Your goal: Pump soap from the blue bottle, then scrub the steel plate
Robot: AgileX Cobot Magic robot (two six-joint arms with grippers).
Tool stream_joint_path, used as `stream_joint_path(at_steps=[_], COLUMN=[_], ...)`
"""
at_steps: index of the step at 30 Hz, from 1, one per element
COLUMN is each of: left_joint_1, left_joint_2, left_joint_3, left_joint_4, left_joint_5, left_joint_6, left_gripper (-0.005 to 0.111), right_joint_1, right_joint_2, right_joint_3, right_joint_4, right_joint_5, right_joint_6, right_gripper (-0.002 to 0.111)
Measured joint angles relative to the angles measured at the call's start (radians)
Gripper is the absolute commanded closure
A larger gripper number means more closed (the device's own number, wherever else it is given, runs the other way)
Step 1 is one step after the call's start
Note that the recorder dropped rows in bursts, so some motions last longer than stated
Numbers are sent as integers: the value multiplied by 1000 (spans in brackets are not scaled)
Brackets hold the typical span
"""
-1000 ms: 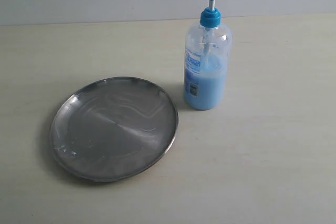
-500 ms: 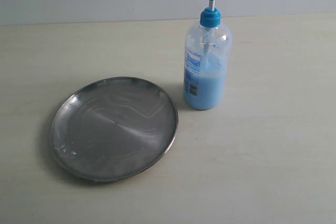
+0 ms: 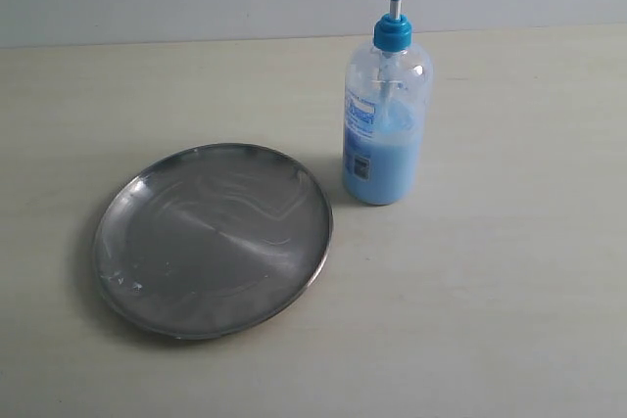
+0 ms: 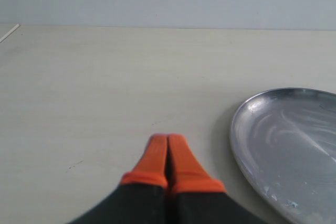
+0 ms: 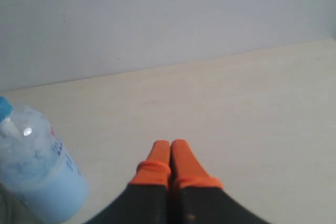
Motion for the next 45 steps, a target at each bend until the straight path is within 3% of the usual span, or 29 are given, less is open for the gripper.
stream_joint_path(at_steps=[6,14,20,33,45], left_joint_1=[0,0,0,0,0], left_joint_2=[0,0,0,0,0], left_joint_3=[0,0,0,0,0], left_joint_4=[0,0,0,0,0], left_joint_5=[0,0,0,0,0], left_joint_6=[0,0,0,0,0], left_gripper=[107,107,107,107,107], right_joint_1=[0,0,1,262,400], right_joint_2=[131,317,457,582,771], right_joint_3=[0,0,0,0,73], right_joint_4=[41,489,633,635,601], right_joint_5=[-21,-28,-26,-225,-702], right_joint_6=[-67,-588,-800,-864,-691], right_gripper=[108,108,108,108,108])
